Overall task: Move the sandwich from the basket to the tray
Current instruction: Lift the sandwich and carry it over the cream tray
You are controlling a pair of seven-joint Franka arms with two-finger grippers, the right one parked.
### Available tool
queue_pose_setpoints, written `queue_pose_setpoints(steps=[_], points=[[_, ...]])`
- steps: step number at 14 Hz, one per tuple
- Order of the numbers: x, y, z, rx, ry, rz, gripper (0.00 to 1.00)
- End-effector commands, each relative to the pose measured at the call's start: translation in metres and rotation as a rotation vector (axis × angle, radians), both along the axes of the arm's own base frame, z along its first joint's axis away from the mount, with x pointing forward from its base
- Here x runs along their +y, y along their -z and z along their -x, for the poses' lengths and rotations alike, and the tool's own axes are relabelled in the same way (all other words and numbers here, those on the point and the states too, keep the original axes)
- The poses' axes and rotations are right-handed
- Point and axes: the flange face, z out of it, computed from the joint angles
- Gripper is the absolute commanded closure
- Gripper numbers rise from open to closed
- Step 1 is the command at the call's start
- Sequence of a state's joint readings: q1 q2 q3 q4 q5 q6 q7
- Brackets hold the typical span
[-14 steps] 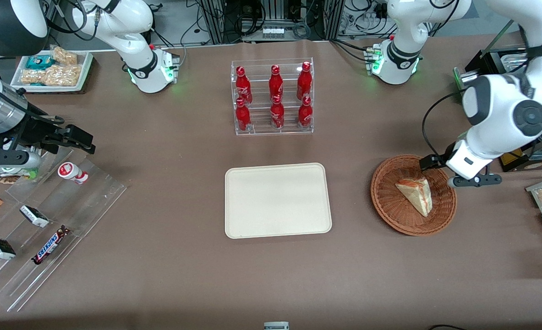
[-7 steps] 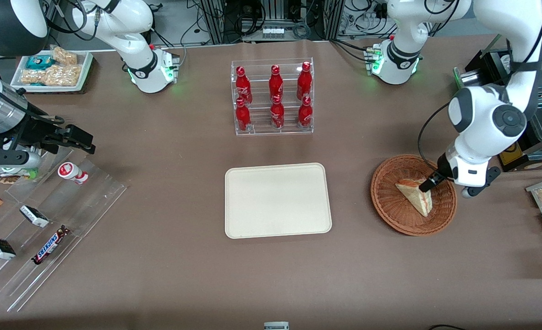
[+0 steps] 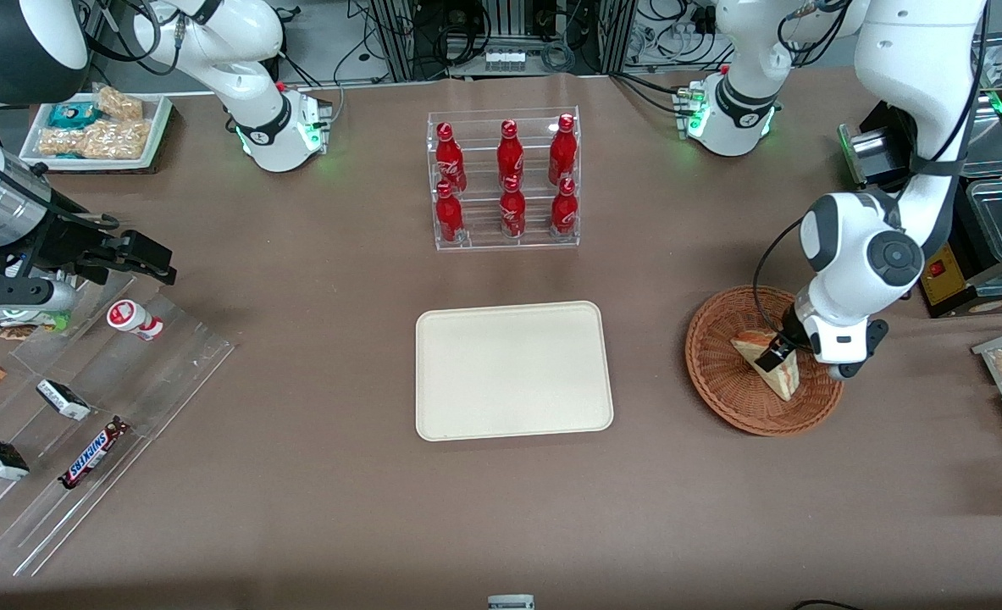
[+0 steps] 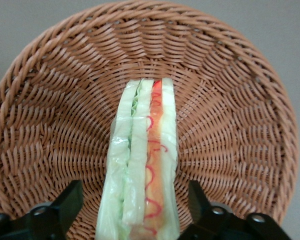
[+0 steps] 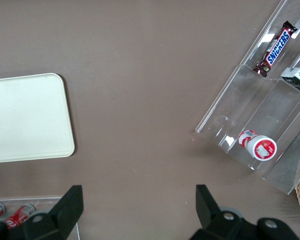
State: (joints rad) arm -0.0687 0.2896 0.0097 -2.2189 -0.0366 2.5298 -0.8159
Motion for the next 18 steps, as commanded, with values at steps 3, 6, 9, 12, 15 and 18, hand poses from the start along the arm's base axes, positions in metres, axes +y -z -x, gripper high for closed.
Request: queue_pose_setpoints(steps=[3, 6, 9, 12, 15, 18], points=[[-0.007, -0.038, -0.022, 0.028, 0.029, -0.02, 1.0], [-0.067, -0.081, -0.043, 0.066, 0.134, -0.045, 1.0], [-0.135, -0.095, -0.042, 0.028, 0.227, -0.021, 0.97], [-0.236, -0.085, -0.051, -0.002, 0.363, 0.021, 0.95], [-0.339, -0.067, -0.042, -0.033, 0.485, 0.035, 0.95], [-0.422, -0.039, -0.027, -0.068, 0.52, 0.03, 0.95]])
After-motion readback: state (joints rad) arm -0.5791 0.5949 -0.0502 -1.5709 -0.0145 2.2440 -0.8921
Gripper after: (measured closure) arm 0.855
